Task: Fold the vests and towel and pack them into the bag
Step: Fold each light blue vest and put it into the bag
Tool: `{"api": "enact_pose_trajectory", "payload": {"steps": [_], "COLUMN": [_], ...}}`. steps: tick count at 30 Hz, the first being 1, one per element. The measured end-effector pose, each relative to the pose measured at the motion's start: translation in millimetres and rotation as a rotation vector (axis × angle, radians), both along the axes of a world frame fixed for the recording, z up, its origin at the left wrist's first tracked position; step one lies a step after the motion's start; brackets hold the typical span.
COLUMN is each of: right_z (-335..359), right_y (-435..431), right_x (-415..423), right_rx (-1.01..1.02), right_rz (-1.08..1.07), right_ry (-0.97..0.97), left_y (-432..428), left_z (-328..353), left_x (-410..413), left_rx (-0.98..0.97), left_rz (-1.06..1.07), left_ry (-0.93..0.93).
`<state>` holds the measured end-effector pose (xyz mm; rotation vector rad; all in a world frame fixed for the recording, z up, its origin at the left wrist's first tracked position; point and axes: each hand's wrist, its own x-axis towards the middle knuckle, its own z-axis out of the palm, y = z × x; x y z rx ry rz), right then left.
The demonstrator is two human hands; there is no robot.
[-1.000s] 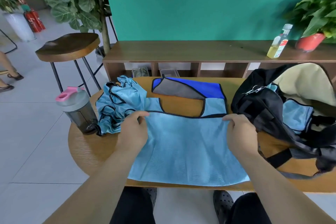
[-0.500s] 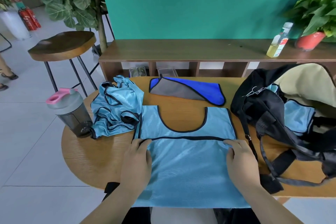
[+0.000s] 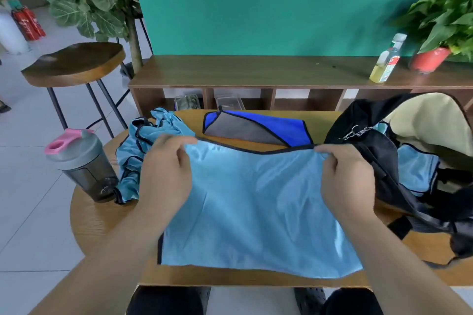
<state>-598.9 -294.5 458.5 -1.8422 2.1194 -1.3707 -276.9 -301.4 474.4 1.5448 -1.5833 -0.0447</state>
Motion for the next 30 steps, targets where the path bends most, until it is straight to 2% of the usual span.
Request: {"api": "enact_pose_trajectory", "payload": {"steps": [4, 6, 8, 13, 18, 21, 24, 27, 30], "right_z": [-31, -61, -90, -122, -113, -109, -107, -103, -97], "right_y": [-83, -97, -92, -68, -49, -36, -28, -27, -38], "right_x": [-10, -16, -23, -31, -31, -31, -32, -36, -41], "right_rx": [0.397, 0.568, 0.629, 0.391, 0.321, 0.325, 0.282, 0.241, 0.283], "right_rz": [-0.009, 0.064, 0.075, 0.023, 0.006, 0.017, 0.041, 0.014, 0.011], "right_ry": [-0.047, 0.008, 0.081, 0.071, -0.039, -0.110, -0.147, -0.093, -0.031], "left_y": [-86, -96, -86, -58, -38, -25, -12, -15, -36], "left_z": [-39, -77, -113, -156, -154, -150, -139, -123, -108], "left_x": [4, 0, -1, -3, -5, -2, -3, -2, 2], "left_rx": [0.331, 0.502, 0.568, 0.288, 0.221, 0.212, 0.198, 0.187, 0.189], "left_rz": [0.031, -0.054, -0.069, 0.007, -0.022, -0.075, -0.127, -0.120, -0.070], "left_ry": [-0.095, -0.094, -0.126, -0.238, -0.292, -0.260, -0.134, -0.001, 0.017]}}
